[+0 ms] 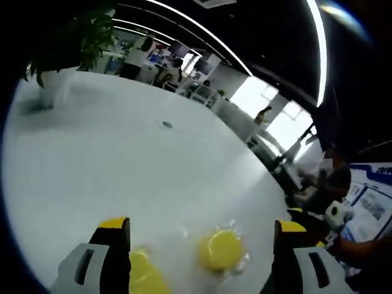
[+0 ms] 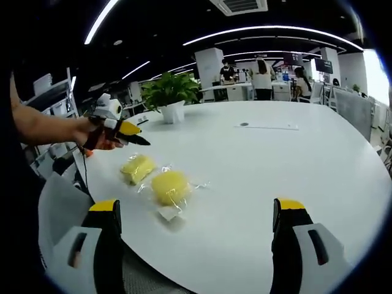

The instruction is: Compare the silicone blocks by pressing each to a similar depth, holding the contact briefly, and releasing to observe deformation and rebound differences across the visible hardness samples.

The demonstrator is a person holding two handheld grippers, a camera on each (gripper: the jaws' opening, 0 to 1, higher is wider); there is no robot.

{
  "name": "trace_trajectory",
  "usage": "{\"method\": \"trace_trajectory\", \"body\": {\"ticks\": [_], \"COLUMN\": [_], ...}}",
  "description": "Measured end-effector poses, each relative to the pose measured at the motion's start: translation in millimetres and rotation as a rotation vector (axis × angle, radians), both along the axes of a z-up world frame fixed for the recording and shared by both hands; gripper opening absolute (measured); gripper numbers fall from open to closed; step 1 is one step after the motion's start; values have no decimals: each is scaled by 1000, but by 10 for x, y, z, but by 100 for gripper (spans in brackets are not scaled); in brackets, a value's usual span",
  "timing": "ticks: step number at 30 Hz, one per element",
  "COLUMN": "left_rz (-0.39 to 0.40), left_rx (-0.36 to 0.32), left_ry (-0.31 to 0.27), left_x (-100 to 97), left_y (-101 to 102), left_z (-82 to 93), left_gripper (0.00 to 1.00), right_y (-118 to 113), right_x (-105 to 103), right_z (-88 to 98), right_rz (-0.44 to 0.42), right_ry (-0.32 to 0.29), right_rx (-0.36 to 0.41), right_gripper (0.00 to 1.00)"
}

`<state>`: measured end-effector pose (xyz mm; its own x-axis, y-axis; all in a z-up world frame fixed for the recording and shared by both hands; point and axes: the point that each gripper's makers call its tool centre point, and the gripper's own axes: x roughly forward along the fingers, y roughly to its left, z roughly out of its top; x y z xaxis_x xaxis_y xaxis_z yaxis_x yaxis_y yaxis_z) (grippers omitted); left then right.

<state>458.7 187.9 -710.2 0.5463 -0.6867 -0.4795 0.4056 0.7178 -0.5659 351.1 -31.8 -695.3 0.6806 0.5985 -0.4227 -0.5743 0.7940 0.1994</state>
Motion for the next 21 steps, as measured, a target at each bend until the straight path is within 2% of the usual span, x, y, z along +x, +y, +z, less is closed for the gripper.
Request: {"method": "trace_trajectory", "body": {"ticks": [5,11,15,19,21], "left_rz": [-6,-27,-34,-9,18], "left_rx": [-41,-40,-52,-61,-93], "left_ry": [50,78,125,188,216], "left_x": [30,23,18,1,33], "left_y": [-99,-226,-291,-289,-307], "left_z": [-133,-223,-315,-416,-419], "left_gripper": [97,94,92,83,80], "right_y": [-35,-36,-15,28,54], "right_x": [6,12,20,-7,-34], "right_z": [-23,-19,-15,-18,0], "right_rz": [0,10,4,2,5], "right_ry": [12,14,6,9,7], "right_rx": [-11,-26,-24,-20,-21], "right_gripper": [97,97,97,97,97]}}
